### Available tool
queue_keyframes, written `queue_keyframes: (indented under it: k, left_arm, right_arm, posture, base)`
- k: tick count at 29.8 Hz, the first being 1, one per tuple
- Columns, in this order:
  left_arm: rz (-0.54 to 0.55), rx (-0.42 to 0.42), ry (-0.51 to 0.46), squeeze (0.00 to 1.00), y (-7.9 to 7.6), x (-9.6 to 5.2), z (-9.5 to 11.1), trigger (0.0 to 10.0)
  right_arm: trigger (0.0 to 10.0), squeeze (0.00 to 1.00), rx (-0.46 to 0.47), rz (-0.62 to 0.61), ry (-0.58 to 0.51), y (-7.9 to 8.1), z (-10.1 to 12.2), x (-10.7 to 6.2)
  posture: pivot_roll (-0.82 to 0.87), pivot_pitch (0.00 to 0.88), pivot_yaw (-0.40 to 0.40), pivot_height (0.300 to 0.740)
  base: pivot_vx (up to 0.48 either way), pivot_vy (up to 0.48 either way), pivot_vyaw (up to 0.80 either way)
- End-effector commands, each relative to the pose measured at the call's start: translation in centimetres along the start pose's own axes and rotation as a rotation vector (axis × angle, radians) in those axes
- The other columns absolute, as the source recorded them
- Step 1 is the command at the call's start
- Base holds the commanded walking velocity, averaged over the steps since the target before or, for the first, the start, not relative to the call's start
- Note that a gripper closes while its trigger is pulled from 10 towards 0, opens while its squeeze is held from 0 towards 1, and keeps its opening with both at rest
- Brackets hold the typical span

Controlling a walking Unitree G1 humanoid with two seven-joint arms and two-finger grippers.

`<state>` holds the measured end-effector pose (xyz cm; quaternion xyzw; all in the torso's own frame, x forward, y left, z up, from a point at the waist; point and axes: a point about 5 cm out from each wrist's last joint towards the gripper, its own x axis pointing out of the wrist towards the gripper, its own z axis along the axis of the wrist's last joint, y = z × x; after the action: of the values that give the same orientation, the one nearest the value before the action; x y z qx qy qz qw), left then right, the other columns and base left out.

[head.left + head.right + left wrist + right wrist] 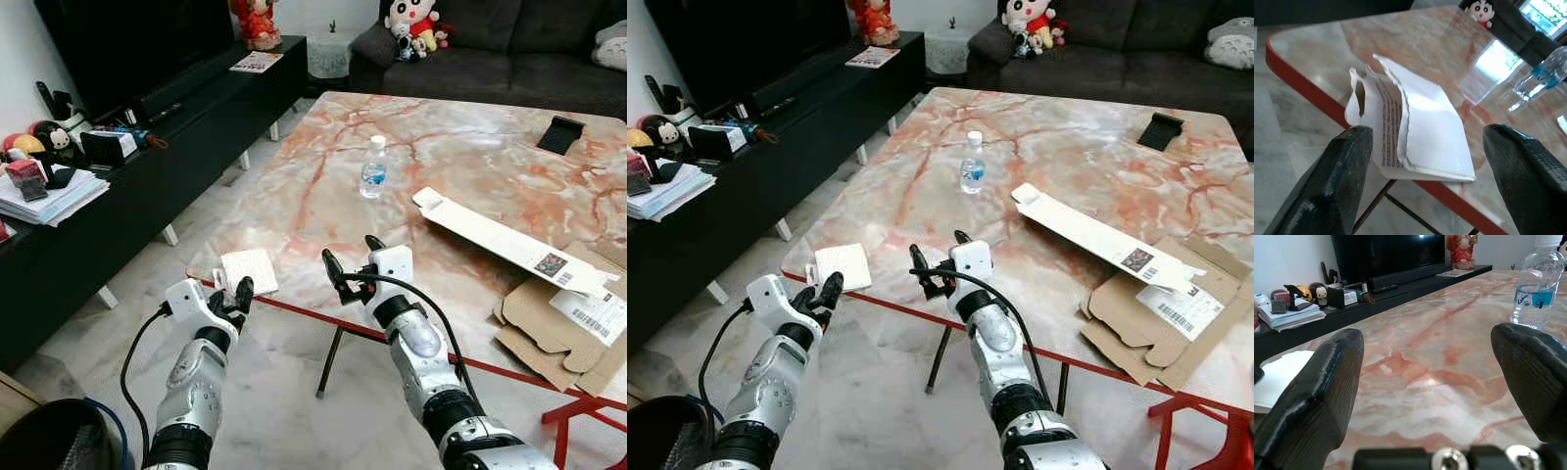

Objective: Picking trash to rubbish bin

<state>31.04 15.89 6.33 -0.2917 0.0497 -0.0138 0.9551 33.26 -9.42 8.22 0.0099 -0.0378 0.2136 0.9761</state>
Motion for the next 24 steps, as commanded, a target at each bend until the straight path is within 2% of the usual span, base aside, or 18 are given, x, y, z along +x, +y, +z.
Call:
queue_keyframes:
  k: [1,11,12,16,24]
  left_arm:
    - [0.002,-0.014,-0.002,1.0,0.3,-0.1,0.1,10.0]
    - [0.009,-0.033,0.0,1.0,0.2,-0.2,0.3,10.0]
    - [0.036,-0.032,0.008,0.0,0.7,-0.5,0.0,10.0]
    - [0.07,-0.039,0.018,0.0,1.2,-0.5,-0.3,10.0]
    - [0.061,-0.077,0.051,0.0,0.6,0.5,-0.7,10.0]
  right_arm:
    - [10.0,0.0,-0.002,0.012,-0.007,0.3,0.2,0.1]
    - [10.0,0.0,-0.007,0.011,-0.009,0.2,0.3,0.2]
    - [10.0,0.0,-0.008,0.008,-0.007,0.1,0.3,0.1]
    - [10.0,0.0,-0.009,0.01,-0.004,0.1,0.2,0.1]
    - [10.0,0.0,-0.011,0.011,-0.006,0.1,0.1,0.0]
  posture:
    - [0.06,0.007,0.027,0.74]
    - [0.06,0.009,0.029,0.74]
    - [0.06,0.01,0.027,0.74]
    - [0.06,0.011,0.025,0.74]
    - [0.05,0.019,0.023,0.74]
  base:
    - [0.0,0.0,0.0]
    - [0.0,0.0,0.0]
    - [0.0,0.0,0.0]
    - [0.0,0.0,0.0]
    - [0.0,0.0,0.0]
